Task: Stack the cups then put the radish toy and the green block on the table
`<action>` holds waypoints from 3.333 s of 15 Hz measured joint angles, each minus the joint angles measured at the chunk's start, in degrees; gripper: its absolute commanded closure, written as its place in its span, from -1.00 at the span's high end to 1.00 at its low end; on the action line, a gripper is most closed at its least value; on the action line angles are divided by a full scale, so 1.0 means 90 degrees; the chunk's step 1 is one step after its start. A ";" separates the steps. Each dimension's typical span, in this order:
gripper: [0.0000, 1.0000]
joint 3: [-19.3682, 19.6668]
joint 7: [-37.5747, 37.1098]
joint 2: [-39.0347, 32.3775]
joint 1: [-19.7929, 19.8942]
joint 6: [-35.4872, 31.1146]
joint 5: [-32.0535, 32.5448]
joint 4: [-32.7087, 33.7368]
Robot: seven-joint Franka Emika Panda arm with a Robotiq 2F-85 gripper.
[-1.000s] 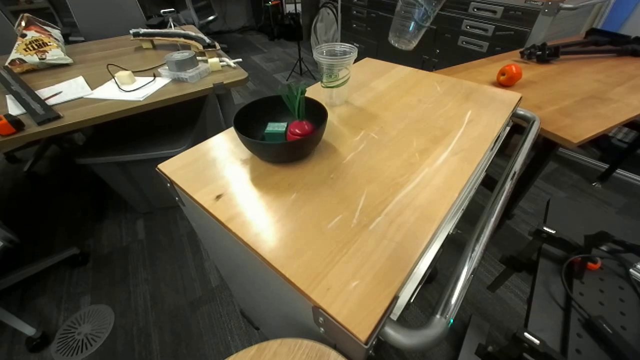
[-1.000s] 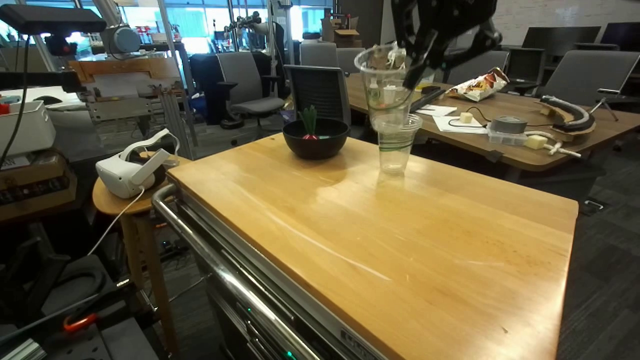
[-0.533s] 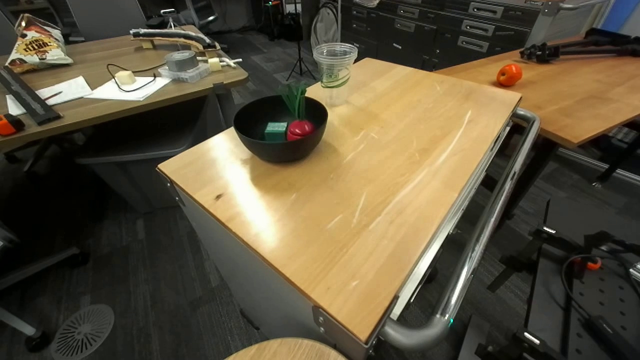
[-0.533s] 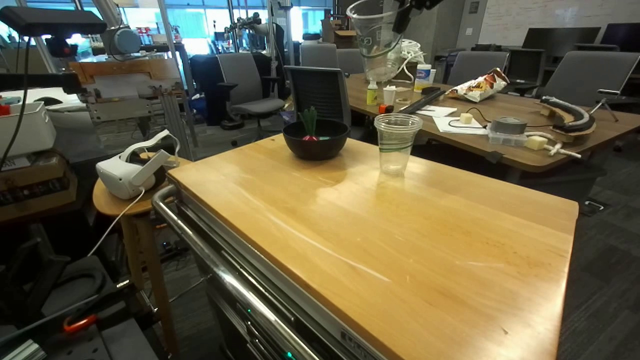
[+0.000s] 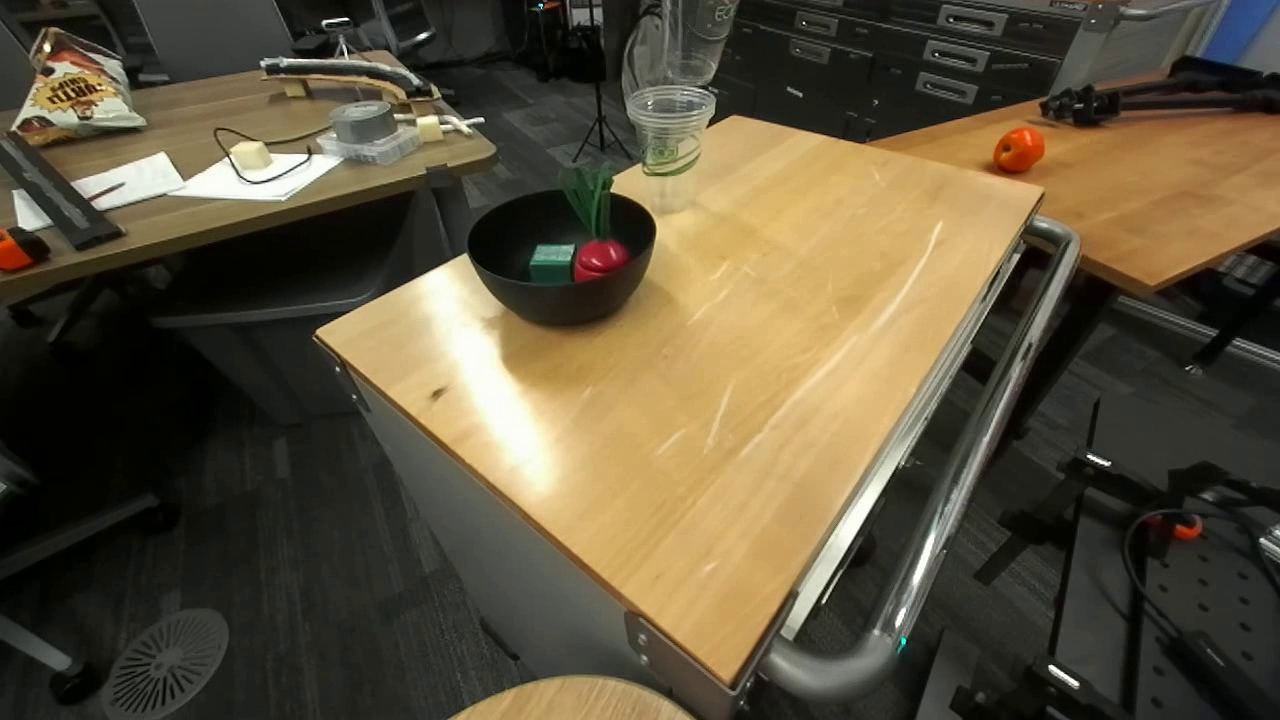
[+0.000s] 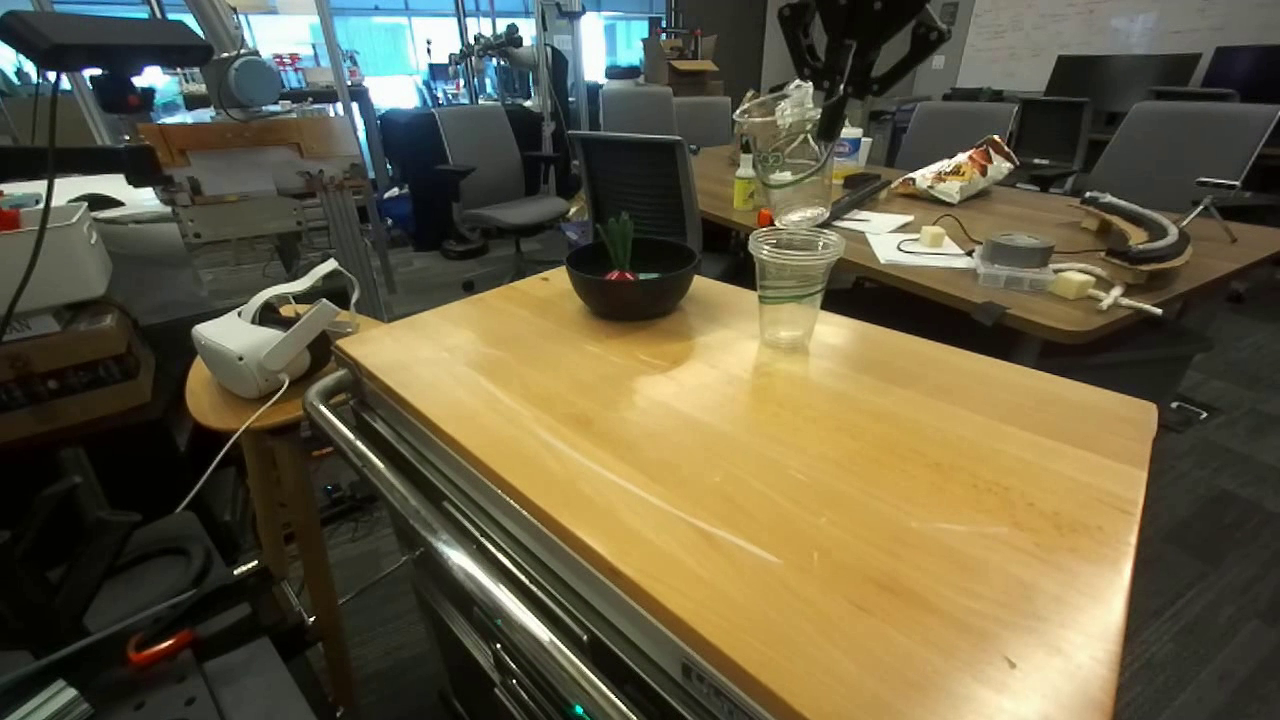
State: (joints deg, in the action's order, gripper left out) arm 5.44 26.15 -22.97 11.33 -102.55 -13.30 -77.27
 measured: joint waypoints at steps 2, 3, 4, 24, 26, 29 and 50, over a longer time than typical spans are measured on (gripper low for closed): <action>-0.98 -0.0008 -0.0045 -0.0270 0.0000 0.0090 0.0216 0.0366; -0.98 -0.0015 -0.0060 -0.0391 0.0001 0.0178 0.0301 0.0540; -0.98 -0.0027 -0.0071 -0.0514 0.0001 0.0293 0.0377 0.0721; 0.51 -0.0203 -0.0036 -0.1773 -0.0046 0.1724 0.0574 0.2634; 0.81 -0.0203 0.0069 -0.1640 -0.0004 0.1749 0.0542 0.2739; 1.00 -0.0240 0.0345 -0.1181 0.0131 0.2356 0.0286 0.2808; 1.00 -0.0471 0.1008 -0.0317 -0.1016 0.0698 0.1007 0.1812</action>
State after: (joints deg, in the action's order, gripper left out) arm 1.19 35.22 -25.83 2.19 -96.26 -4.24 -60.96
